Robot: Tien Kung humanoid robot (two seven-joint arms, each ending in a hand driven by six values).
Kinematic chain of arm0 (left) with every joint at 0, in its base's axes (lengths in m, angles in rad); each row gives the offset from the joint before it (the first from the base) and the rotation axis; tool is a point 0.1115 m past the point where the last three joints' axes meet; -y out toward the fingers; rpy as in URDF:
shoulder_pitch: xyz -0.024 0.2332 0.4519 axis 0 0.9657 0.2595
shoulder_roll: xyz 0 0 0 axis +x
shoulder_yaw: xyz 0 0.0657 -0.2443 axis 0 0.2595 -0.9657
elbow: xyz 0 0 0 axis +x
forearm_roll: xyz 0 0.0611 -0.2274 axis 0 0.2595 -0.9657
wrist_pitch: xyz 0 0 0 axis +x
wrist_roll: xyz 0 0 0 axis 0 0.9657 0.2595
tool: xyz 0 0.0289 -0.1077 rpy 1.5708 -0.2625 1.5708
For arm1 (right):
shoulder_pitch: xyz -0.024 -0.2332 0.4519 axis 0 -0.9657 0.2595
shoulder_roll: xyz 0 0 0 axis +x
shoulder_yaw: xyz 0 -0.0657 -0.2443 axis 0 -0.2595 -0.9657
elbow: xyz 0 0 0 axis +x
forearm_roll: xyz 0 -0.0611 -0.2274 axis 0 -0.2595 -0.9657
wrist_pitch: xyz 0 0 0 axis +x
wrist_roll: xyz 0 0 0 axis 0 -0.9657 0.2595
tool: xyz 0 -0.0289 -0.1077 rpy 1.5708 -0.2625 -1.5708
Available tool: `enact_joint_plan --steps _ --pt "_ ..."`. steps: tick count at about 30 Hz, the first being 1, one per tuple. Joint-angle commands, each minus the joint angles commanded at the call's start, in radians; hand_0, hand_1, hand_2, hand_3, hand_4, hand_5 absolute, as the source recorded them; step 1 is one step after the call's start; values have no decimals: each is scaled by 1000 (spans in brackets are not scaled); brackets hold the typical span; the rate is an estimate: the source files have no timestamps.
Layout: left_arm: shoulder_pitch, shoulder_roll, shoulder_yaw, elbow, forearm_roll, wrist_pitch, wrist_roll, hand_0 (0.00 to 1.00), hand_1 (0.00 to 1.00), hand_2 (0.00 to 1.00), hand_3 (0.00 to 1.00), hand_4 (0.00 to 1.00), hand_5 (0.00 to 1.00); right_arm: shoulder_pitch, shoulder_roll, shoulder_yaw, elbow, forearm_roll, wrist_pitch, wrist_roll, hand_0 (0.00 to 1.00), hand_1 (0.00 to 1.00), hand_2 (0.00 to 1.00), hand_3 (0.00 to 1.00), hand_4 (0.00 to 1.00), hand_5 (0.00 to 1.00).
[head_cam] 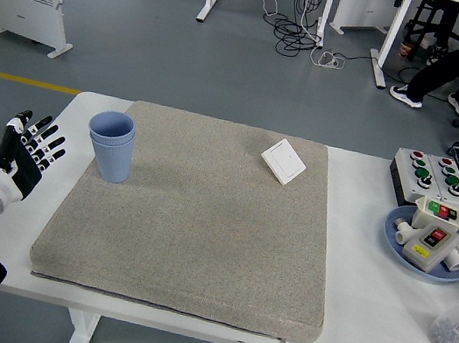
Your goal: Push cup pick cup insert cup
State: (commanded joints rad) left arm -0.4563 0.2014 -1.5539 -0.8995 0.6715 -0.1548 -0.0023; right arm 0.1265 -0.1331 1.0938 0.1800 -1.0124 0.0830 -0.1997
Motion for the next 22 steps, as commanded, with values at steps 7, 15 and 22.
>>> enact_joint_plan --steps 7,15,22 --pt "-2 1 2 -2 4 3 -5 960 961 998 998 592 998 2 -1 -3 0 3 1 0 773 684 679 568 130 472" --pt "-3 0 1 2 5 5 -11 962 962 998 998 590 998 6 0 -3 0 5 1 0 773 684 680 568 130 471" --pt "-6 1 -2 4 5 10 -16 962 962 998 998 590 998 8 0 -2 0 3 2 0 773 684 680 568 130 471"
